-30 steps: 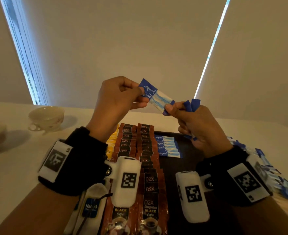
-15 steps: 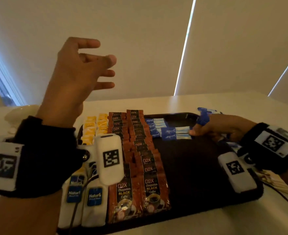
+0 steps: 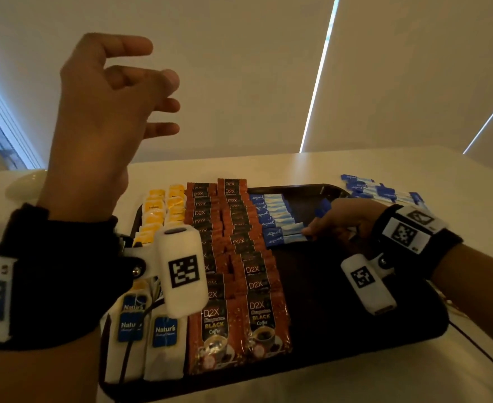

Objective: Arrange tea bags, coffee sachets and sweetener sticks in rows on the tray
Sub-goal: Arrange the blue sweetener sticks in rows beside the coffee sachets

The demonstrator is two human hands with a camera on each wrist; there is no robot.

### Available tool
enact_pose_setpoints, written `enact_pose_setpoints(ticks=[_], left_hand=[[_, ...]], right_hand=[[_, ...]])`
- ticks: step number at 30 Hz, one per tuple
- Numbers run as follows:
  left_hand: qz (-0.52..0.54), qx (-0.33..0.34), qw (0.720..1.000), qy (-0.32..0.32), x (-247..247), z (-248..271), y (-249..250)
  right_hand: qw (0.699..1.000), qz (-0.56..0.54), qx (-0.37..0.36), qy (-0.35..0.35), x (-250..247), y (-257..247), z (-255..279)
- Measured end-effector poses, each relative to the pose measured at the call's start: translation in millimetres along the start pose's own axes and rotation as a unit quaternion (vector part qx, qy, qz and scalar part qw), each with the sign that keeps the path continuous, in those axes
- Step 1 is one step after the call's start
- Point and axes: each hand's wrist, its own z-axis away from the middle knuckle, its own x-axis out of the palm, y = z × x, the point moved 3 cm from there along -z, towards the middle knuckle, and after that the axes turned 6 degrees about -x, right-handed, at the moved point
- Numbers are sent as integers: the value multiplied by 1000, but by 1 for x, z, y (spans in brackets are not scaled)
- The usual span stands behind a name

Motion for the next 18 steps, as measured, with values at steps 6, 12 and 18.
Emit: enact_pose_setpoints(ticks=[6, 12, 18], left_hand=[[-7, -16, 1000, -12, 2, 0, -5], [-51, -23, 998, -40, 14, 0, -12], [-138, -11, 979, -151, 36, 7, -15]], right_hand=[[999, 25, -13, 33, 1, -4, -6], [972, 179, -87, 124, -6, -13, -3], [968, -68, -241, 1, 4, -44, 42]])
